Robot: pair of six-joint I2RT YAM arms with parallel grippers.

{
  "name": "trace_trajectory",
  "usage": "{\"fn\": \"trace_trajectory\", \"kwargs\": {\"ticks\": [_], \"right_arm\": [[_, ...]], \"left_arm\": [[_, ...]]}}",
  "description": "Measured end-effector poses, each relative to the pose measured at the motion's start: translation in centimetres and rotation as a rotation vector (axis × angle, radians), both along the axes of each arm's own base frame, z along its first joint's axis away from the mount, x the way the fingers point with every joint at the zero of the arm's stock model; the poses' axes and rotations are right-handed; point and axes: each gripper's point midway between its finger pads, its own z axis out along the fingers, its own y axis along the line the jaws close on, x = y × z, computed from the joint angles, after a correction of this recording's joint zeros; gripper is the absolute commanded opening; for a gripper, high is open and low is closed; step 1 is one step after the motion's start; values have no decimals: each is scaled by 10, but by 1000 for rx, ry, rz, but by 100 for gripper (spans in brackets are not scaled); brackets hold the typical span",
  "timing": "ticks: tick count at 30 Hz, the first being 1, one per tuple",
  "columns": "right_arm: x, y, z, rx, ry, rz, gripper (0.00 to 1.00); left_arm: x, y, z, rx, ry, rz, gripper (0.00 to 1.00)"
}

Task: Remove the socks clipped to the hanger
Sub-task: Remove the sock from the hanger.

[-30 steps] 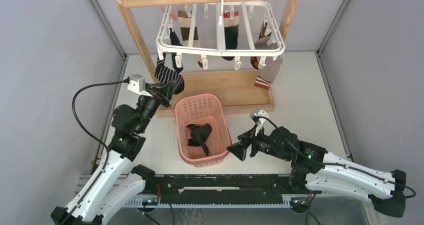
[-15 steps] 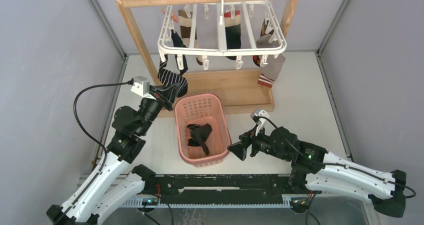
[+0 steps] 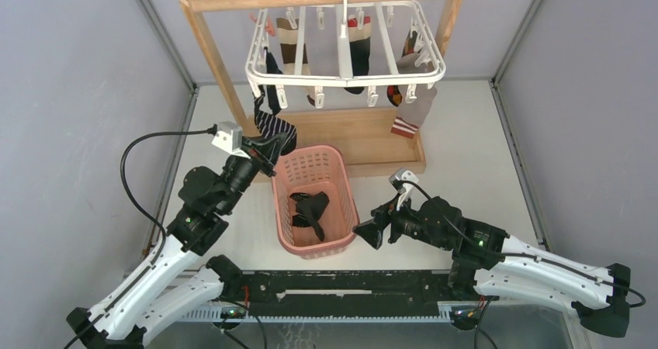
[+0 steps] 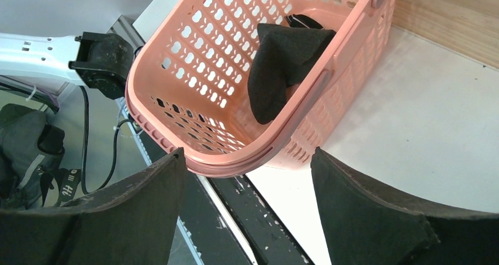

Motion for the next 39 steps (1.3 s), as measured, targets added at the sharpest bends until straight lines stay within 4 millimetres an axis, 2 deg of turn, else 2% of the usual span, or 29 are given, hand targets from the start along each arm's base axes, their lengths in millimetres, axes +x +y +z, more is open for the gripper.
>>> {"fn": "trace_trajectory", "kwargs": {"ticks": [10,19,25,32,39], "right_arm": [[1,-2,2,4,-5,-7,84],[2,-7,5,10,-19,-24,87],[5,-4,10,-8,-39,-19,89],[13,9,32,-21,-76,-5,90],[24,25,76,12,-145,3,90]], "left_arm": [[-8,-14,12,15,-16,-21,1],[-12,-33,6,58,-3,-43,1],[-14,-43,5,82,3,-52,1],[-18,-50,12,92,-1,-57,1],[-24,-57,7,112,14,-67,1]]}}
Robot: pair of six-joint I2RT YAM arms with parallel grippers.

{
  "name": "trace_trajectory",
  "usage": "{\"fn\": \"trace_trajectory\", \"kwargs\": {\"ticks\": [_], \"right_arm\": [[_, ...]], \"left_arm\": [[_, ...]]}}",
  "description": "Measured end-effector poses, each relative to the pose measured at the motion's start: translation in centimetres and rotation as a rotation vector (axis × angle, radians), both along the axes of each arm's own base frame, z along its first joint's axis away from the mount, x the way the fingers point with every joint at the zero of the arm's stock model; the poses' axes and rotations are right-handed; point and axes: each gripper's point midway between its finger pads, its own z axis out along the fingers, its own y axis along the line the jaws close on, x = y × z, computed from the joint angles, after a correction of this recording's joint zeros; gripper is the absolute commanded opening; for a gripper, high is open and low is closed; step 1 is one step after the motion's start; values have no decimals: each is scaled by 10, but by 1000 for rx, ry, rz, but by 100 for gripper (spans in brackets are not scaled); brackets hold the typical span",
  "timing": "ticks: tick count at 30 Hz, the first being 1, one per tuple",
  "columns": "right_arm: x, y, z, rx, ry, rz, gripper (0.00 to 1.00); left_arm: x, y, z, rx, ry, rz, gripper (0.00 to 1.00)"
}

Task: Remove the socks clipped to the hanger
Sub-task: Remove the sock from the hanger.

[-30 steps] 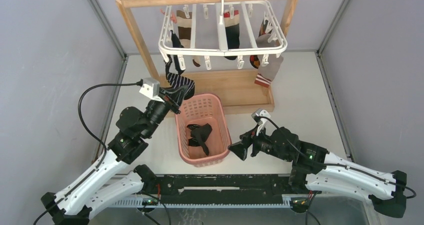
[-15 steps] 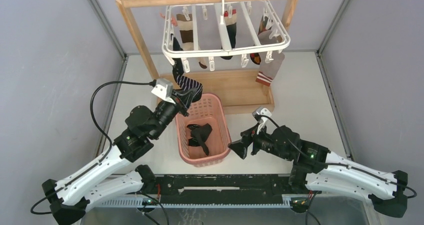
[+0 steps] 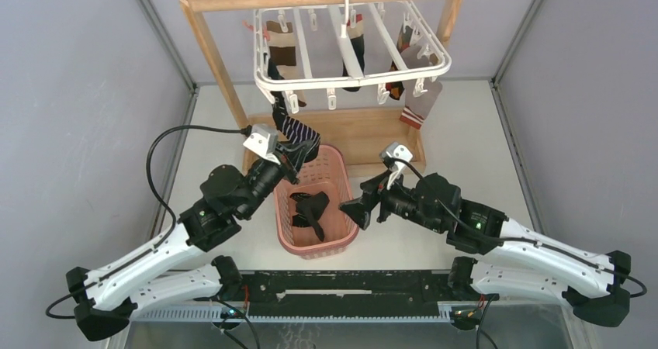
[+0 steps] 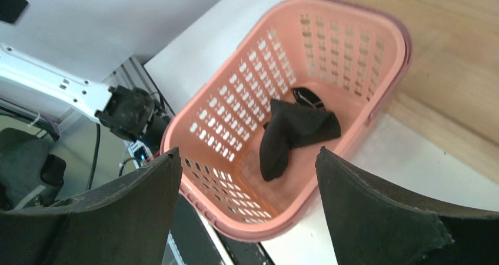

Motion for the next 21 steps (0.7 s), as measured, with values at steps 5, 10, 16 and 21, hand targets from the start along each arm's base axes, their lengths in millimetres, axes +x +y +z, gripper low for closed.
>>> {"fn": "trace_trajectory", "kwargs": {"ticks": [5,10,16,21], "right_arm": [[9,10,20,16,-45,-2,90],[18,12,24,18,-63,-14,90],[30,7,26,24,-69,-46,90],[36,6,25,26,-66,-55,90]], "left_arm": [[-5,-5,-6,17,15,-11,0],[-7,-5,-9,26,25,-13,0],[-10,-6,-8,13,31,-19,1],[-11,-1,-9,2,48,-9,4]]}}
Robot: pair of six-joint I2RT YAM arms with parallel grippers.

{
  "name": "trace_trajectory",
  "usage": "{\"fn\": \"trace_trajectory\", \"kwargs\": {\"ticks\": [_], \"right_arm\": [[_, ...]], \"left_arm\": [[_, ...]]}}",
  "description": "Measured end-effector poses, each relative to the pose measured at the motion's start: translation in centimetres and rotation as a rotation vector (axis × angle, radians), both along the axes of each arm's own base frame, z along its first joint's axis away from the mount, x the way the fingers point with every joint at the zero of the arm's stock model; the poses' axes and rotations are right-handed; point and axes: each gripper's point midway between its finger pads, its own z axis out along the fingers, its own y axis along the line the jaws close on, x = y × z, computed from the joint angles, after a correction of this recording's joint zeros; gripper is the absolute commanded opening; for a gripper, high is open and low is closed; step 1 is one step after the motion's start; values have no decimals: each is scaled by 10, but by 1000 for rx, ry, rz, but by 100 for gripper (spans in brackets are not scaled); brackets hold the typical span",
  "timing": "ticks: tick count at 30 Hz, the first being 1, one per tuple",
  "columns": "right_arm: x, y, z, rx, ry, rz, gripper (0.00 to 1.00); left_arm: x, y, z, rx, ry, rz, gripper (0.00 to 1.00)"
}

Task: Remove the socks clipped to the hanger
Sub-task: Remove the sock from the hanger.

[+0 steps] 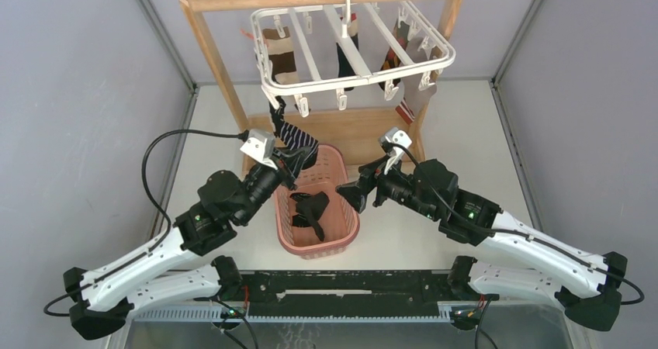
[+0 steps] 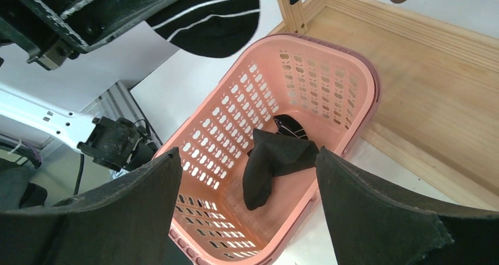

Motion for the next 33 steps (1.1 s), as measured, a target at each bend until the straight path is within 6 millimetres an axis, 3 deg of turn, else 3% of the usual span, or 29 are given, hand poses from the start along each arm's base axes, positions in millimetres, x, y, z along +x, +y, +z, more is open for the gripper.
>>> {"fn": "trace_trajectory", "kwargs": {"ticks": [5,11,17,24,33], "right_arm": [[3,1,-1,0,6,1,90],[4,3,0,18,7,3,90],[3,4,-11,16,27,7,90],[2,5,-21,7,43,10,90],[0,2,-35,-8,66,8,90]], "left_arm": [[-3,16,2,-32,-3,35,8],[0,24,-6,-24,7,77,25],[7,25,-21,9,28,118,40],[20,33,-40,36,49,183,42],[35,48,-42,31,58,252,49]]}}
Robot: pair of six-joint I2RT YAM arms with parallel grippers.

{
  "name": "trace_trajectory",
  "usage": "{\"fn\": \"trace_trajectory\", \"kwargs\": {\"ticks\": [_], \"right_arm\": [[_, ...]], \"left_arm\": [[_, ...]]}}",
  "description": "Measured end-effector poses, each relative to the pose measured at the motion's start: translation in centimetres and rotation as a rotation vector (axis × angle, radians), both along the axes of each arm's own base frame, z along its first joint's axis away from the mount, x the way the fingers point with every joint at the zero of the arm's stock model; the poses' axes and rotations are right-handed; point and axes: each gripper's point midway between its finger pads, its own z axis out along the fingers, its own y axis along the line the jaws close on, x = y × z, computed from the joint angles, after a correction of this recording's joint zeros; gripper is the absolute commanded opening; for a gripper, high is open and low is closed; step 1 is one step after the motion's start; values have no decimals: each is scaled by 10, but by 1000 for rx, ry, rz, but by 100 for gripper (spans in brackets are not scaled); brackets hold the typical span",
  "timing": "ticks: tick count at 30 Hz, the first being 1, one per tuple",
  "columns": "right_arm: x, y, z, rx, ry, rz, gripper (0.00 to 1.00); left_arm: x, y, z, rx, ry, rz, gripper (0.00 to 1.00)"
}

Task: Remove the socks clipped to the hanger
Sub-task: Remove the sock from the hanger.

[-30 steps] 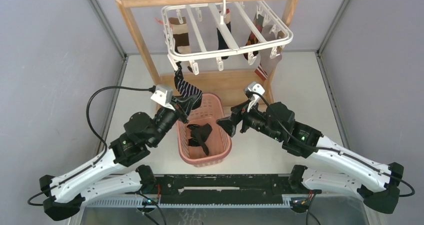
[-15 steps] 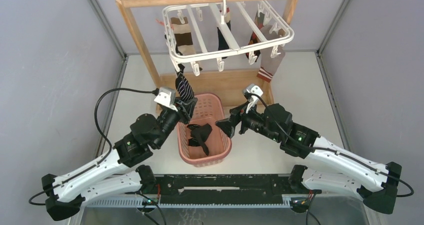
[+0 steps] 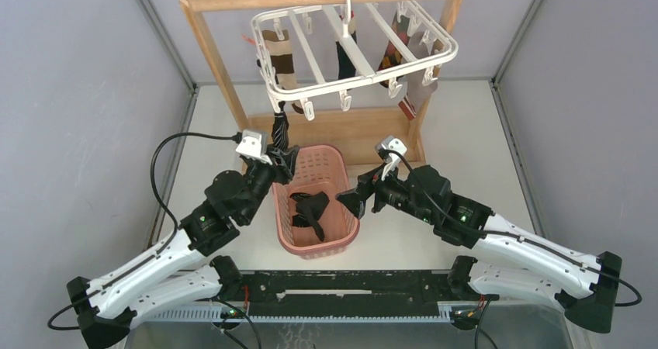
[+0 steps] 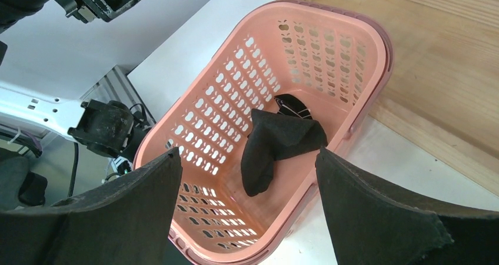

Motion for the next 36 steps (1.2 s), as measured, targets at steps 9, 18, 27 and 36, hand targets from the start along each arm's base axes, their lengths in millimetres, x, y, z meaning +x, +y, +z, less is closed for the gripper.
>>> {"fn": "trace_trajectory", "kwargs": {"ticks": [9,18,27,36], "right_arm": [[0,0,-4,-3,8,2,90],[-1,1,-11,-5,20,2,90],[-2,1,-16,-6,38,2,90],[-2,0,-24,-17,47,1,90]], "left_arm": [[3,5,1,-2,-2,16,54],[-1,12,11,-24,-26,22,56],[3,19,15,2,-44,50,56],[7,31,43,-25,-94,88,50]]}}
